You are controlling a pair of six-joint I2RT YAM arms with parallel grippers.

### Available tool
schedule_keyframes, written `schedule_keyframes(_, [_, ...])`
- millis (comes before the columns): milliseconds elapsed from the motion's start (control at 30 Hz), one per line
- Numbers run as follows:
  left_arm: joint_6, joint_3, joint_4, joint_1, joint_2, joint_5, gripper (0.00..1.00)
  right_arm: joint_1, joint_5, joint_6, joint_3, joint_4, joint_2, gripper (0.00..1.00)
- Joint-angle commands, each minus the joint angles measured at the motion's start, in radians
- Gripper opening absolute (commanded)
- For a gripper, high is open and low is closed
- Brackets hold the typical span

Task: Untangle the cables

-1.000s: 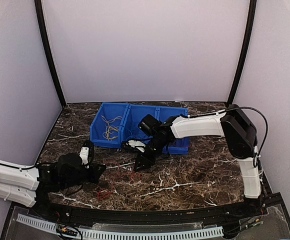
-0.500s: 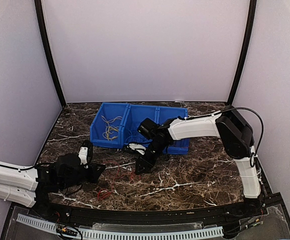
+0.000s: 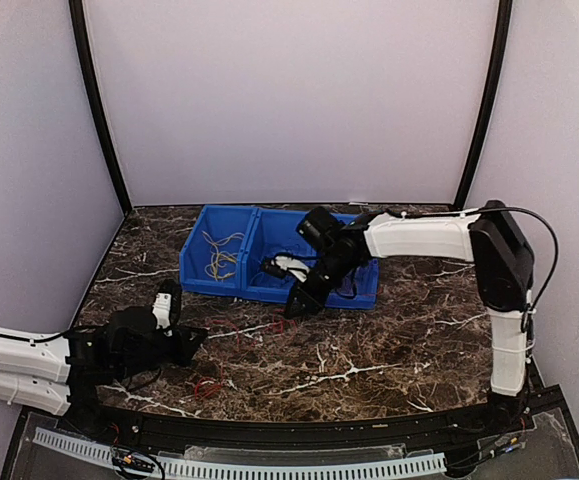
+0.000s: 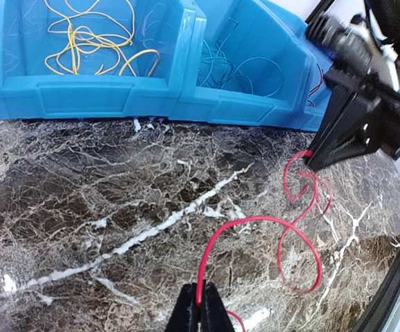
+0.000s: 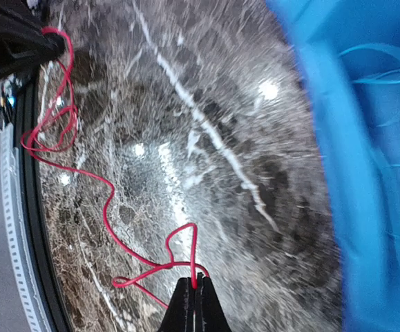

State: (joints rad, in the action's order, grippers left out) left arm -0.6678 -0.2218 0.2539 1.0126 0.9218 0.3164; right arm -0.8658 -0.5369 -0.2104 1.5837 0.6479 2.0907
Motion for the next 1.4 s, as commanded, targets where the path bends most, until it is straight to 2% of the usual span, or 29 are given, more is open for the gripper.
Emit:
schedule_keyframes(0, [-0.011, 0.019, -0.038, -0.003, -0.074, 0.046, 0.0, 0.14, -0.034, -0.036, -0.092, -0.058, -0.235, 0.0])
schedule_keyframes(100, [-0.009, 0.025, -0.029, -0.003, -0.087, 0.06, 0.0, 0.225, -0.08, -0.008, -0.16, -0.12, -0.322, 0.0])
schedule_keyframes(200, [0.032, -0.007, -0.008, -0.003, -0.056, 0.051, 0.0, 0.27, -0.083, -0.039, -0.148, -0.113, -0.361, 0.0])
schedule_keyframes(300, [0.087, -0.118, -0.042, -0.003, 0.035, 0.044, 0.0, 0.303, 0.014, -0.099, -0.113, -0.074, -0.378, 0.0])
schedule_keyframes(400, [0.16, -0.212, -0.047, -0.003, 0.101, 0.037, 0.0, 0.397, 0.014, -0.093, -0.1, -0.09, -0.388, 0.0])
schedule_keyframes(533, [0.212, -0.341, 0.06, -0.003, 0.184, -0.001, 0.0, 0.463, 0.011, -0.093, -0.067, -0.074, -0.348, 0.0])
schedule_keyframes(633, [0.269, -0.513, 0.163, -0.004, 0.305, -0.055, 0.0, 0.474, 0.016, -0.09, -0.056, -0.074, -0.309, 0.0])
schedule_keyframes(733, [0.332, -0.771, 0.206, -0.004, 0.485, -0.106, 0.0, 0.478, -0.003, -0.072, -0.038, -0.082, -0.284, 0.0])
schedule_keyframes(933, [0.482, -1.313, 0.105, -0.013, 0.84, -0.17, 0.0, 0.478, -0.015, -0.015, 0.014, -0.134, -0.277, 0.0])
schedule_keyframes(1067, [0.519, -1.515, 0.086, -0.038, 1.015, -0.154, 0.0, 0.48, 0.021, -0.01, 0.048, -0.138, -0.267, 0.0])
schedule_keyframes(1200, [0.501, -1.527, 0.172, -0.062, 1.096, -0.112, 0.0, 0.485, 0.052, -0.016, 0.043, -0.147, -0.236, 0.0])
schedule_keyframes(1367, [0.44, -1.413, 0.303, -0.095, 1.122, -0.081, 0.0, 0.494, 0.034, -0.015, 0.043, -0.147, -0.174, 0.0])
